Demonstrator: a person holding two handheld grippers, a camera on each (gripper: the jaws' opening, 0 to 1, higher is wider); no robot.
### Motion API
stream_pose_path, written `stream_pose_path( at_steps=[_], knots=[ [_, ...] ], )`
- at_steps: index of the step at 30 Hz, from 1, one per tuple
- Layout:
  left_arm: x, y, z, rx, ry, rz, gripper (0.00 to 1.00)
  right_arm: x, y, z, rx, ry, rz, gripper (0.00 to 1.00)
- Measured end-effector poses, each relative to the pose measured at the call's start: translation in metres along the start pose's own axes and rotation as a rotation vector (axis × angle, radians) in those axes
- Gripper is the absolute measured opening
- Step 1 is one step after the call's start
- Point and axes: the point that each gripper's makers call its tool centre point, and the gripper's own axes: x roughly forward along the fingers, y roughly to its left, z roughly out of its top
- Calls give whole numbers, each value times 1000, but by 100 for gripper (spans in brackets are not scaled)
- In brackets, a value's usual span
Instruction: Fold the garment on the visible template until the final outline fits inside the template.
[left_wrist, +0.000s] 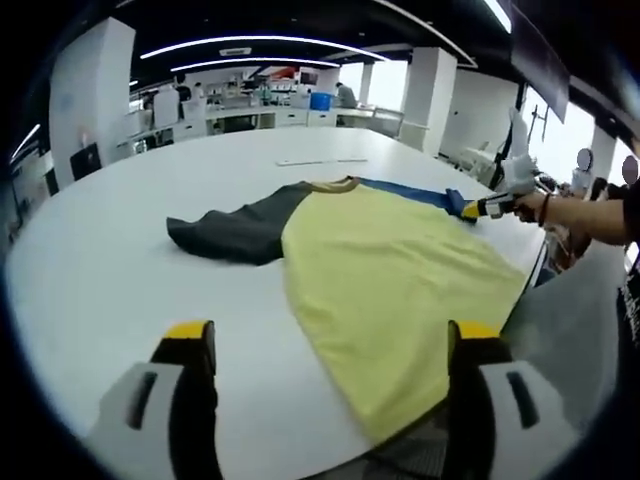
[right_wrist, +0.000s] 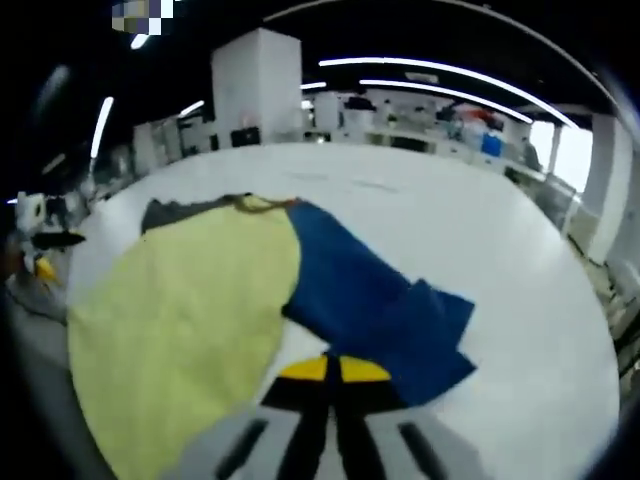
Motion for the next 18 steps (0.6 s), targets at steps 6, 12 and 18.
stream_pose_path(
  at_steps=[6, 12, 18],
  knots=[
    [0, 1, 3, 2, -14, -2, 94, 3, -3, -5, 24, 9, -9, 0],
    [1, 2, 3, -2, -9, 1, 95, 0, 2, -4, 51, 23, -7, 0],
    [-1, -5, 8, 34, -30, -14, 97, -18, 9, 3, 111, -17, 9, 20]
  ],
)
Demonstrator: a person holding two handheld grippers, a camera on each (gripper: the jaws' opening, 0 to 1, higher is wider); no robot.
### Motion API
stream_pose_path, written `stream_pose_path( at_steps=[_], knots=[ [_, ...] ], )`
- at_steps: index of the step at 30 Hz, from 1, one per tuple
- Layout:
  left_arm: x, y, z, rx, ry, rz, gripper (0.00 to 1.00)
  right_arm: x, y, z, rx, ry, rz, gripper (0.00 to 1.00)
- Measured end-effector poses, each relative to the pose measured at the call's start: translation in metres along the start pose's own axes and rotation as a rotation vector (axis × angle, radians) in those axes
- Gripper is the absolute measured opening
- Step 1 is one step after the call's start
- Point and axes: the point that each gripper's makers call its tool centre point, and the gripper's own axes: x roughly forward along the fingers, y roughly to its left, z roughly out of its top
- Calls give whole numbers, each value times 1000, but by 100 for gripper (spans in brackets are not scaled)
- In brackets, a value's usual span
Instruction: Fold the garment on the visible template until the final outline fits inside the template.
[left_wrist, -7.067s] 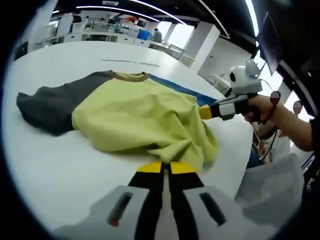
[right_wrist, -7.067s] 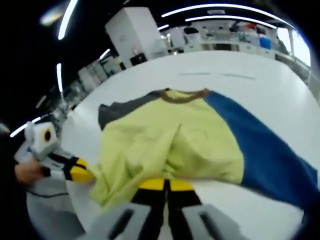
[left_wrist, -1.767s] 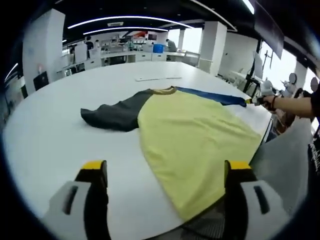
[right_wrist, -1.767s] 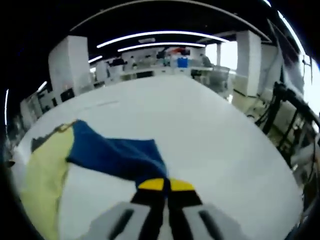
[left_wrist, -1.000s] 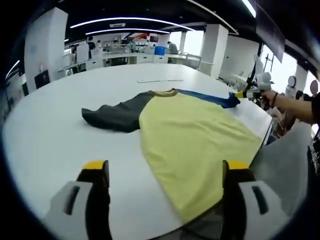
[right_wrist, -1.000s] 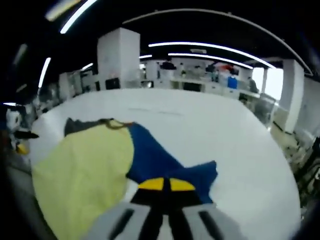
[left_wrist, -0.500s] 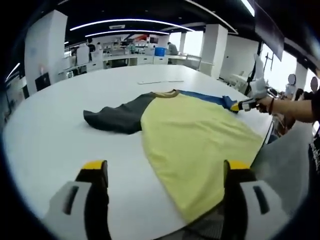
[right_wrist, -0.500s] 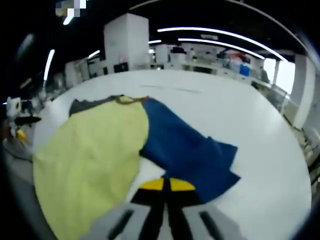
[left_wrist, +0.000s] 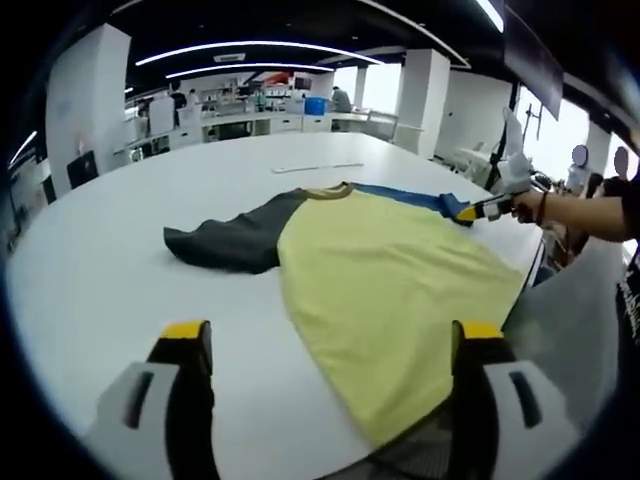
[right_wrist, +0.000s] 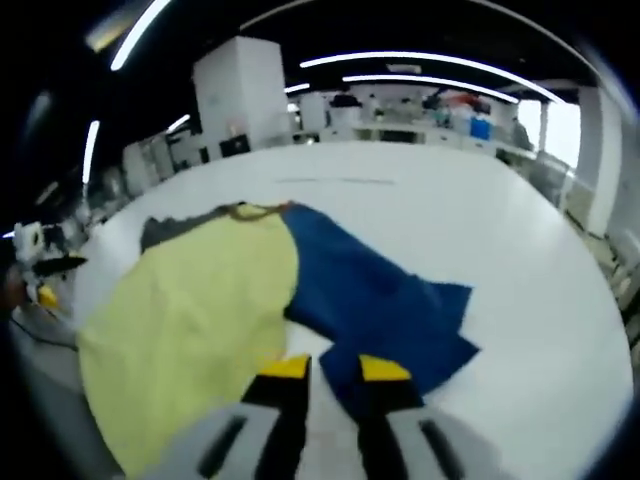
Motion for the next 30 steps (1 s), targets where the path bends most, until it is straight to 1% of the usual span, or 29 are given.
stream_pose_path(
  at_steps=[2, 3, 6, 7, 9, 10, 13, 14, 17, 19, 24, 27, 30],
  knots=[
    [-1, 0, 1, 5, -4, -3, 98, -2, -4, 2, 28, -14, 0, 28],
    [-1, 0, 3, 8, -16, -6, 98, -4, -6, 2, 39, -17, -4, 31],
    [-2, -1, 7, 9, -40, -13, 98, -11, -15, 2, 60, -19, -42, 42],
    [-2, -1, 8, 12, -45, -14, 98, -10, -18, 1, 65, -17, -49, 43],
    [-3, 0, 9, 17, -53, -10, 97, -14, -23, -2, 88, -5, -72, 43],
    [-3, 3, 10, 19, -59, -8, 97, -15, -28, -2, 102, -9, -85, 43],
    [-4, 3, 11, 14, -66, -9, 97, -15, -39, -6, 163, -3, -120, 42],
    [-4, 3, 10, 15, -63, -8, 96, -15, -41, -8, 183, 4, -133, 41],
    [-5, 3, 8, 19, -56, -2, 96, -14, -45, -9, 246, -7, -157, 38],
    [-5, 10, 4, 16, -52, -1, 95, -11, -49, -11, 271, -10, -161, 36],
    [-5, 15, 0, 11, -49, 5, 94, -5, -46, -10, 332, -33, -164, 21],
    [-7, 14, 6, 11, -75, 15, 93, -3, -48, -11, 345, -37, -172, 13],
    [-8, 14, 9, 20, -83, 22, 92, -4, -54, -10, 345, -54, -187, 1]
  ],
)
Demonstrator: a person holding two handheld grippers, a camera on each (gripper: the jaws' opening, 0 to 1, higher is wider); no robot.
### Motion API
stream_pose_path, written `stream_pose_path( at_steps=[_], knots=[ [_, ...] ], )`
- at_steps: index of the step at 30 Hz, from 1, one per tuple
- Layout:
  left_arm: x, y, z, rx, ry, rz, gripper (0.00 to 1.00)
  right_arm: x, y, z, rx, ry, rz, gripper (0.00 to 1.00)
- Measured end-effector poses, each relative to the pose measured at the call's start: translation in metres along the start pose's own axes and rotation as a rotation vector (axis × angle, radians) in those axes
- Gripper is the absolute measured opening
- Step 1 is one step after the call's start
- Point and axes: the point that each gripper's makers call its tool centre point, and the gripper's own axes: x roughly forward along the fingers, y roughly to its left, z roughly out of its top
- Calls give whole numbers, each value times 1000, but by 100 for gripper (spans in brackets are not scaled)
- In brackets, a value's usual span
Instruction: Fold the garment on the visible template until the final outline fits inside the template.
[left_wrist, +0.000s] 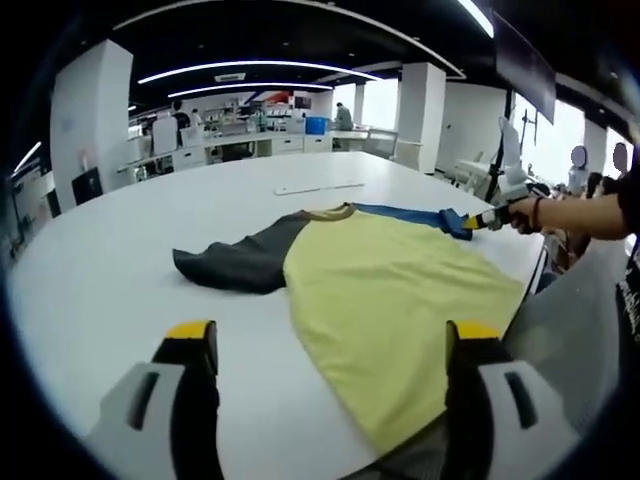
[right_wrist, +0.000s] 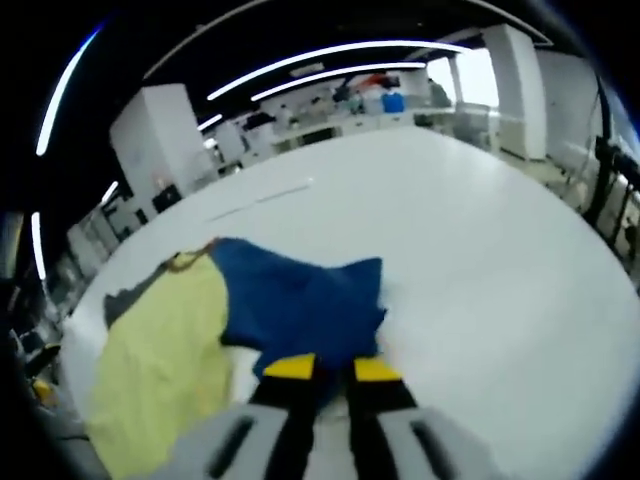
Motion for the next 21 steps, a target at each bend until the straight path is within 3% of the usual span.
stream_pose_path(
  at_steps=[6, 8, 11, 16, 21],
  knots=[
    [0, -2, 1, 12, 9, 9, 90, -11, -6, 10, -31, -21, -27, 0],
    [0, -4, 2, 11, 8, 9, 90, -20, -5, 14, -73, -17, -42, 0],
    [1, -6, 1, 9, 14, 6, 90, -29, -23, 19, -170, 20, -105, 0],
    [2, -7, 0, 11, 20, 5, 90, -38, -35, 40, -178, 9, -111, 0],
    [2, -7, 0, 13, 26, 6, 90, -46, -38, 48, -141, 14, -100, 0]
  ],
)
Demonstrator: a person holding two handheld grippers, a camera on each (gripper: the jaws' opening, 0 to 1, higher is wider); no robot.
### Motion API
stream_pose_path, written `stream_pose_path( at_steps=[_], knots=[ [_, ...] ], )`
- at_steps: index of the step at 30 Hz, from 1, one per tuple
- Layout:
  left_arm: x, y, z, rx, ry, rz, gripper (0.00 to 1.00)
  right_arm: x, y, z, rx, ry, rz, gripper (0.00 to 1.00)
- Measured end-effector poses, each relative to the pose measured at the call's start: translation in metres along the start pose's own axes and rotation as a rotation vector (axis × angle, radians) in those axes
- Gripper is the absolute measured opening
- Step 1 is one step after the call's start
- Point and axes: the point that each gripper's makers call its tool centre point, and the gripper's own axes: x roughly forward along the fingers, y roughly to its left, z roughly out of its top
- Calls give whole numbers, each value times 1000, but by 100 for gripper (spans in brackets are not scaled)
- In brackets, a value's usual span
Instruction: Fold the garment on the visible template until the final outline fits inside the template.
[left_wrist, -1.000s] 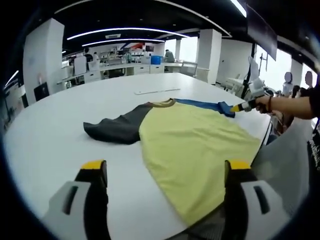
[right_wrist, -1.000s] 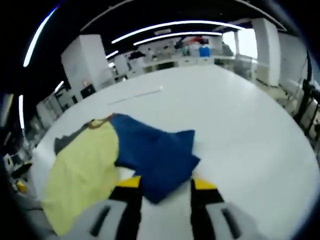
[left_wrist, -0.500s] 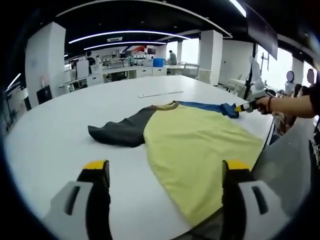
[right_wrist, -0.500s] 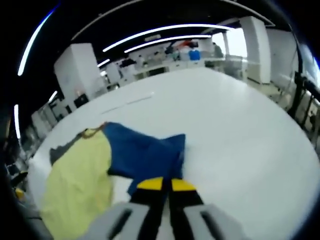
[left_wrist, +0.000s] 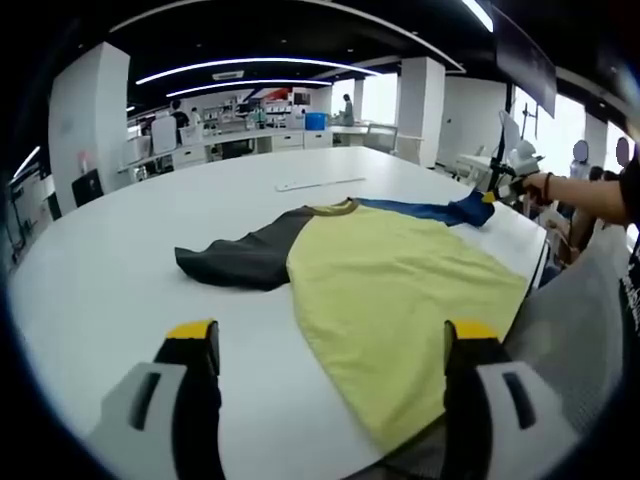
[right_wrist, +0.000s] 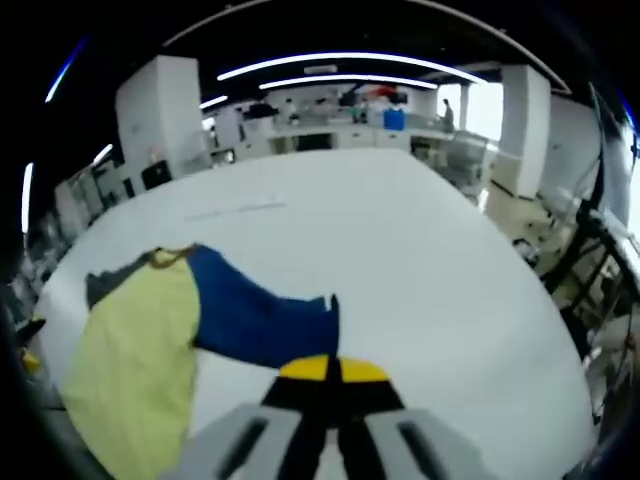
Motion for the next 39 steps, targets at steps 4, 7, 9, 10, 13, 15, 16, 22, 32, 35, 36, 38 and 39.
stream_pose_path(
  at_steps=[4, 7, 9, 10, 13, 15, 16, 22, 32, 35, 36, 38, 39],
  knots=[
    [0, 2, 1, -4, 0, 3, 90, 1, -16, -1, -41, 18, -27, 0],
    [0, 3, 1, 0, 1, 7, 90, -2, -25, 3, -29, 3, -37, 0],
    [0, 3, 2, 2, -1, 6, 90, -6, -34, 7, -25, -1, -61, 0],
    [0, 4, 3, 2, -1, 6, 90, -9, -41, 8, -25, 7, -86, 0],
    [0, 6, 3, 5, -1, 8, 90, -11, -69, 12, -38, 16, -138, 0],
    [1, 6, 3, 6, 2, 8, 90, -10, -97, 15, -42, 28, -174, 0],
    [1, 7, 3, 7, 3, 8, 90, -10, -106, 15, -41, 34, -185, 0],
    [3, 7, 3, 11, 8, 6, 91, -6, -114, 2, -42, 68, -209, 0],
    [7, 7, 1, 13, 20, 6, 91, 1, -128, -12, -35, 115, -221, 0],
    [7, 10, -1, 14, 25, 5, 91, 0, -127, -13, -35, 123, -225, 0],
    [8, 11, -2, 13, 24, 5, 91, -1, -126, -13, -34, 123, -223, 0],
    [8, 13, -3, 11, 24, 2, 91, -1, -124, -13, -31, 119, -217, 0],
    [8, 14, -3, 12, 24, 2, 92, -1, -124, -13, -31, 119, -218, 0]
  ],
)
